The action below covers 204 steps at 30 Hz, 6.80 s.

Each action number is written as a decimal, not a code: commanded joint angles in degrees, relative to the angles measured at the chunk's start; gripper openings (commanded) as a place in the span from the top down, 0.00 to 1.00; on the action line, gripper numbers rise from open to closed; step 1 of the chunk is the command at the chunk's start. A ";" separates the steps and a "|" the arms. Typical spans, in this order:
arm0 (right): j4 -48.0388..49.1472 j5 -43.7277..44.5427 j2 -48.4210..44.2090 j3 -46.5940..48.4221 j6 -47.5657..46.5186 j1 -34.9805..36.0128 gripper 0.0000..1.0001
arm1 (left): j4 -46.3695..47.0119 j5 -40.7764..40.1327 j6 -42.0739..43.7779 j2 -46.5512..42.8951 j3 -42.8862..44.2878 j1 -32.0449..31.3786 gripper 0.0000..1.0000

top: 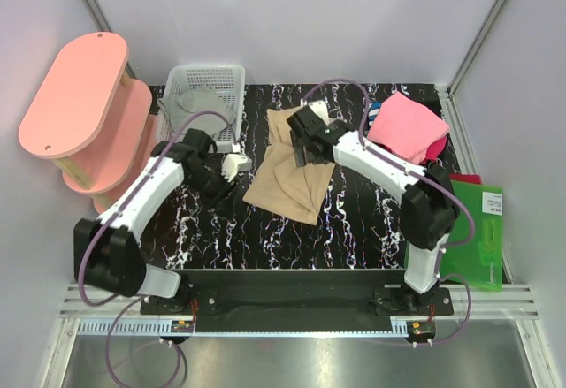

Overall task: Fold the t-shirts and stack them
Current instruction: Fold the folded rectangular tshirt in 1/3 of the way, then grab one side of the 2/3 rectangular tshirt with both arms

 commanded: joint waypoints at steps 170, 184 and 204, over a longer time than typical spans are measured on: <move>11.77 -33.70 -13.44 -37.90 27.83 5.59 0.20 | 18.69 -26.37 -12.59 5.47 -6.17 -17.44 0.51; 13.53 -35.28 -10.18 -36.85 28.97 5.76 0.52 | 20.01 -24.35 -12.15 8.88 -9.69 -17.44 0.38; 13.70 -36.68 -10.09 -36.76 28.00 5.85 0.67 | 20.09 -22.07 -13.47 19.61 -4.34 -17.18 0.37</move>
